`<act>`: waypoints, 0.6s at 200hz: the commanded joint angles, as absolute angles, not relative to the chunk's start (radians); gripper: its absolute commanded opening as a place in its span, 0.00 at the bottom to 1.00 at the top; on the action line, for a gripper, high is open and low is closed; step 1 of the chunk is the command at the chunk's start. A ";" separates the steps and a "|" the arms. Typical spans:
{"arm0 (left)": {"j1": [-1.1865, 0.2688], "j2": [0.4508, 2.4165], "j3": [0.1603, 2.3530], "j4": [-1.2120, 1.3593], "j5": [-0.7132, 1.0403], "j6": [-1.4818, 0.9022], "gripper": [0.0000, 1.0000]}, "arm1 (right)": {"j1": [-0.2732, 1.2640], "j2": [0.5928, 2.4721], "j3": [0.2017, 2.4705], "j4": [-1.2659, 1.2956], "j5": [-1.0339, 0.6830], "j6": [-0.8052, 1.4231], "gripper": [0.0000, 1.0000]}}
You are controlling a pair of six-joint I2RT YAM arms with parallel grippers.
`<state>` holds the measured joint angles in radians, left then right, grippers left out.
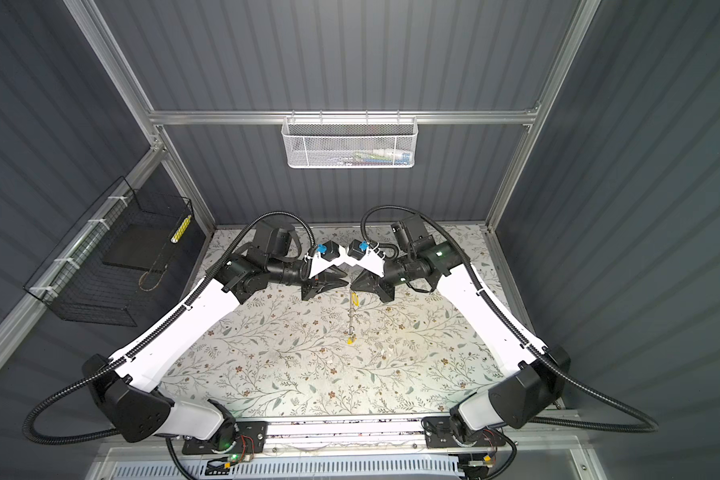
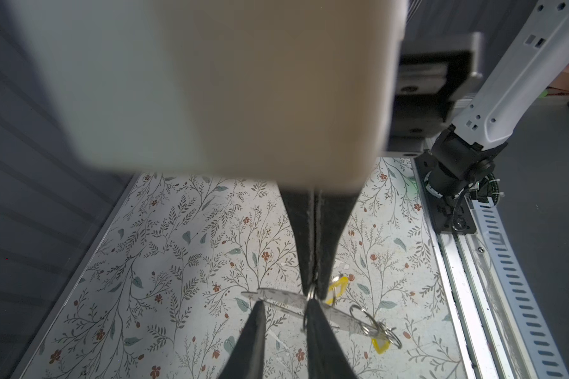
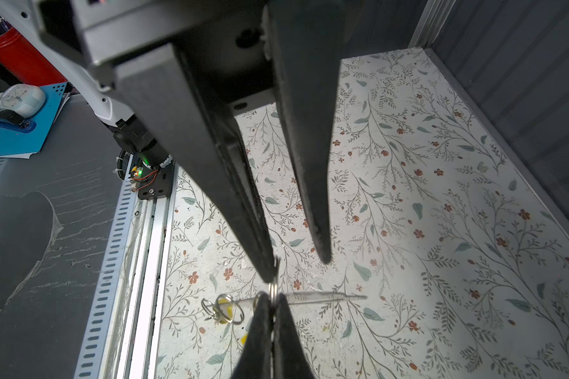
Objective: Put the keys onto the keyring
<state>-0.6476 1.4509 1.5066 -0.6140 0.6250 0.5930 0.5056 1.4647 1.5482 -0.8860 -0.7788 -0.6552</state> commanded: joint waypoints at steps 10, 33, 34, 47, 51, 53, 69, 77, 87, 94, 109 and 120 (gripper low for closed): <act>-0.646 1.474 1.540 -0.669 0.657 0.616 0.24 | 0.512 1.445 1.546 -0.870 -0.809 -0.657 0.00; -0.646 1.484 1.548 -0.690 0.673 0.624 0.23 | 0.511 1.444 1.545 -0.860 -0.807 -0.653 0.00; -0.645 1.484 1.549 -0.690 0.673 0.623 0.23 | 0.511 1.445 1.545 -0.859 -0.807 -0.653 0.00; -0.645 1.486 1.548 -0.690 0.677 0.624 0.23 | 0.511 1.444 1.543 -0.858 -0.807 -0.652 0.00; -0.646 1.485 1.547 -0.689 0.678 0.626 0.23 | 0.511 1.445 1.543 -0.857 -0.807 -0.652 0.00; -0.646 1.485 1.546 -0.689 0.679 0.625 0.23 | 0.511 1.445 1.543 -0.855 -0.807 -0.651 0.00; -0.646 1.486 1.546 -0.686 0.686 0.623 0.22 | 0.511 1.445 1.541 -0.853 -0.807 -0.650 0.00; -0.646 1.488 1.548 -0.687 0.686 0.624 0.21 | 0.512 1.444 1.539 -0.847 -0.807 -0.645 0.00; -0.646 1.490 1.551 -0.692 0.687 0.623 0.21 | 0.512 1.440 1.534 -0.841 -0.808 -0.644 0.00; -0.646 1.492 1.551 -0.694 0.687 0.625 0.20 | 0.511 1.438 1.531 -0.836 -0.808 -0.643 0.00; -0.646 1.494 1.551 -0.696 0.687 0.625 0.19 | 0.512 1.434 1.529 -0.827 -0.808 -0.640 0.00; -0.646 1.496 1.552 -0.699 0.687 0.627 0.18 | 0.511 1.432 1.526 -0.821 -0.807 -0.635 0.00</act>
